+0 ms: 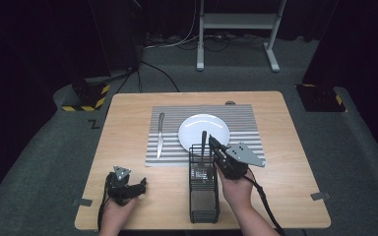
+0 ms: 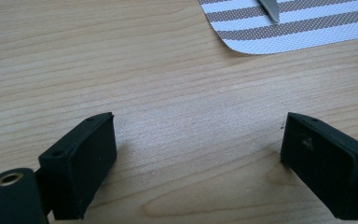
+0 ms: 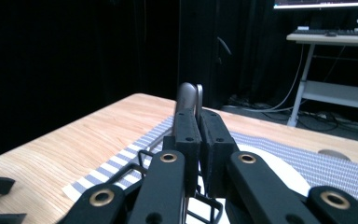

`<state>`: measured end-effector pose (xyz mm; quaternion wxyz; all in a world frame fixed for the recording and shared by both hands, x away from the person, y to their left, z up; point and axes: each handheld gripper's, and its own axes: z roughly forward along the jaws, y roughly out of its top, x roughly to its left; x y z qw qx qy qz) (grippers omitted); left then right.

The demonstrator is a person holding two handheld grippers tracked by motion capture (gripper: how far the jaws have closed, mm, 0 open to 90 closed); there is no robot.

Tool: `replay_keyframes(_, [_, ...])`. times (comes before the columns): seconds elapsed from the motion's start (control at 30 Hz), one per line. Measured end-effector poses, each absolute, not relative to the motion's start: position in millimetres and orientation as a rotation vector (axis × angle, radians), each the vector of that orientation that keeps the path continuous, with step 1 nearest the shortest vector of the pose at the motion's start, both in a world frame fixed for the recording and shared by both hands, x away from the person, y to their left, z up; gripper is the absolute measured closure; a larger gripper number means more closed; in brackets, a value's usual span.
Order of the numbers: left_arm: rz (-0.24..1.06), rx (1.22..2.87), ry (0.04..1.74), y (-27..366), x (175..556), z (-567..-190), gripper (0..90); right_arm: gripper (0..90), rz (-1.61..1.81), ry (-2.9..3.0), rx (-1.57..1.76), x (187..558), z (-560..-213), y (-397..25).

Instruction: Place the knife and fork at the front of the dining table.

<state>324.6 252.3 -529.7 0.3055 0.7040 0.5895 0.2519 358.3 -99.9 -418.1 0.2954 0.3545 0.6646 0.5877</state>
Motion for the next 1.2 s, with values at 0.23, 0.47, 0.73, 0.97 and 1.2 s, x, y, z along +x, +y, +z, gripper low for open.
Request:
replay_keyframes(0.23, [0.667, 1.864, 1.560, 252.3, 324.5, -529.7, 10.4, 88.3, 1.599, 1.738, 0.897, 349.9, -404.7, -99.6])
replay_keyframes(0.47, [0.667, 1.864, 1.560, 252.3, 324.5, -529.7, 10.4, 88.4, 1.637, 1.691, 0.877, 343.6, -392.6, -103.9])
replay_keyframes(0.73, [0.667, 1.864, 1.560, 252.3, 324.5, -529.7, 10.4, 88.5, 1.671, 1.642, 0.848, 339.0, -379.4, -107.3])
replay_keyframes(0.97, [0.667, 1.864, 1.560, 252.3, 324.5, -529.7, 10.4, 88.5, 1.690, 1.597, 0.837, 338.9, -368.0, -109.3])
replay_keyframes(1.2, [0.667, 1.864, 1.560, 252.3, 324.5, -529.7, 10.4, 88.6, 1.733, 1.523, 0.815, 334.7, -345.1, -116.9])
